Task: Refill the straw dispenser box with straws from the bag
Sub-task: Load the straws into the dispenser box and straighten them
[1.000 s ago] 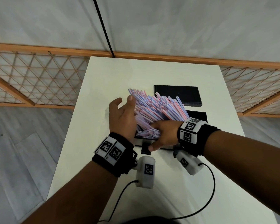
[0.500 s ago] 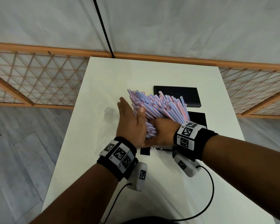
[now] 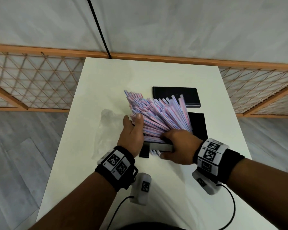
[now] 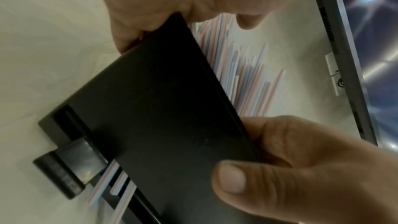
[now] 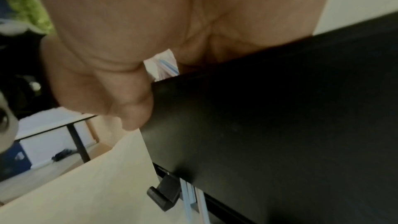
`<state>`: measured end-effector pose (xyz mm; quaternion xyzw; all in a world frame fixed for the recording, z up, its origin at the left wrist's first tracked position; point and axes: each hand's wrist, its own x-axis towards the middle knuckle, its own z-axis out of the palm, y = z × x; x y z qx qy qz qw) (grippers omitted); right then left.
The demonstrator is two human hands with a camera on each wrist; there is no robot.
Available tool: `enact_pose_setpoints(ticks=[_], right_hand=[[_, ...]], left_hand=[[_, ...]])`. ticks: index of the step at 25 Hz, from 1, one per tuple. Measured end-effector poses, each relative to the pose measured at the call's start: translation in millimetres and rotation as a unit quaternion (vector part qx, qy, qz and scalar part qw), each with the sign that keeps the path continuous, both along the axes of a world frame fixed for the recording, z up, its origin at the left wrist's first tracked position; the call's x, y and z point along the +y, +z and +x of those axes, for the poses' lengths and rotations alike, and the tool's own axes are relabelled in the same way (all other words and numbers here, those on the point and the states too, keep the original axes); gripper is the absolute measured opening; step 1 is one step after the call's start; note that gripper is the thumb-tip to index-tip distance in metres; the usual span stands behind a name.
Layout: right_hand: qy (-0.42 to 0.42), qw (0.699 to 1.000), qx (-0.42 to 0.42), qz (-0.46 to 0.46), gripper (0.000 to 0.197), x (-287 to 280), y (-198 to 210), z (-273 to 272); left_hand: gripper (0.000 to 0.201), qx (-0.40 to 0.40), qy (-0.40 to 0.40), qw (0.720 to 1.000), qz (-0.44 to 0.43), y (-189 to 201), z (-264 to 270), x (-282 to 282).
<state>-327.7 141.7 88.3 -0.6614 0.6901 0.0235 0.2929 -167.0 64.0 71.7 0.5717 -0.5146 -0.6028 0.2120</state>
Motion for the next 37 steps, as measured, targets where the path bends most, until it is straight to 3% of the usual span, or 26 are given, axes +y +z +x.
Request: enact_pose_setpoints(ticks=[4,8,16,19,26,29,32,37], right_hand=[[-0.022,0.999,0.033,0.035,0.047,-9.7,-6.9,-1.1],[-0.013,0.993,0.073,0.089,0.05,-18.6,-8.8,7.1],[0.009,0.989,0.087,0.12,0.038,-27.4,-0.8,12.0],[-0.006,0.99,0.067,0.126,0.04,-34.7,-0.4,15.6],[-0.014,0.988,-0.009,0.152,0.047,-47.8,1.4,17.0],[-0.018,0.986,-0.049,0.16,0.066,-49.5,7.0,14.4],[-0.038,0.981,-0.087,0.167,0.072,-53.5,8.2,14.7],[-0.001,0.989,-0.078,0.127,0.079,-55.4,8.3,19.1]], left_hand=[[0.093,0.001,0.011,1.0,-0.003,-3.3,1.6,-2.4],[0.111,0.022,0.021,0.999,-0.009,-6.1,2.8,-1.1],[0.098,0.044,0.034,0.998,0.0,-16.7,3.5,-0.5],[0.082,0.059,0.037,0.998,-0.002,-15.1,1.4,-0.5],[0.079,0.079,0.046,0.995,-0.035,-16.5,1.7,-5.4],[0.082,0.086,0.055,0.994,-0.044,-20.9,-1.1,-10.0],[0.084,0.081,0.053,0.994,-0.046,-23.0,-3.1,-13.7],[0.085,0.071,0.048,0.995,-0.057,-22.5,-3.1,-13.5]])
